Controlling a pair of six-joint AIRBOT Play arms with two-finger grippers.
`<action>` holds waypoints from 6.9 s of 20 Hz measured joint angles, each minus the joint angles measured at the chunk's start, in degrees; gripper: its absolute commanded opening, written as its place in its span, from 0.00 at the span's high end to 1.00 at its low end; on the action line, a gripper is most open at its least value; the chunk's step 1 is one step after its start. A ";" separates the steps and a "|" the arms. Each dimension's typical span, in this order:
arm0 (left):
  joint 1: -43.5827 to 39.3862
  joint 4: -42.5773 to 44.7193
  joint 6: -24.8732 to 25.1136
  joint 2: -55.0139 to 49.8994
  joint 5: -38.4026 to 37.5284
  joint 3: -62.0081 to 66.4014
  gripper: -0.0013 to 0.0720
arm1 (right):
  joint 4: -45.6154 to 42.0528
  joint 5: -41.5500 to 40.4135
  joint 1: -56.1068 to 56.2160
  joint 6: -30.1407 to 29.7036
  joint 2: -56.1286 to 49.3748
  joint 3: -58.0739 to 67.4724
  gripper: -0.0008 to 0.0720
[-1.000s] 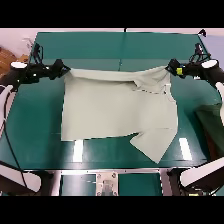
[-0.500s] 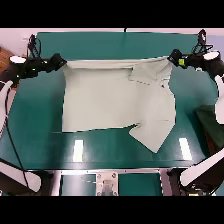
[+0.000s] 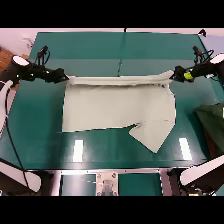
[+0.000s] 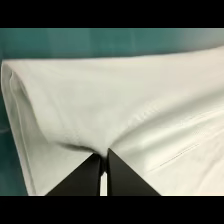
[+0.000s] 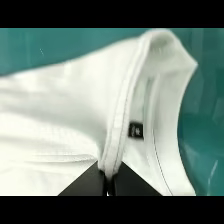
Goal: Fold the shirts.
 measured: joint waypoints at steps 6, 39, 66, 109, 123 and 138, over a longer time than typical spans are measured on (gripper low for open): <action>-2.45 5.14 -2.03 0.00 -1.07 -3.32 0.95 | -3.41 -0.48 -0.04 0.17 1.25 -7.32 0.97; -14.49 -4.00 -30.49 46.25 20.17 -66.55 0.36 | 4.24 -7.93 -5.14 12.09 41.00 -71.23 0.35; -18.75 -5.51 -30.86 46.69 31.67 -67.36 0.03 | 6.51 -10.64 -2.95 7.45 40.94 -72.67 0.91; -18.60 -1.66 -49.88 50.29 36.30 -71.30 0.95 | 4.48 -8.33 -2.97 5.73 41.79 -72.41 0.96; -18.64 24.96 -49.35 49.35 13.22 -50.60 0.95 | -3.96 1.92 -2.93 16.11 55.21 -60.43 0.96; -17.99 21.88 -43.85 12.13 29.42 -19.21 0.02 | 10.67 -9.66 0.68 7.91 13.27 -26.10 0.59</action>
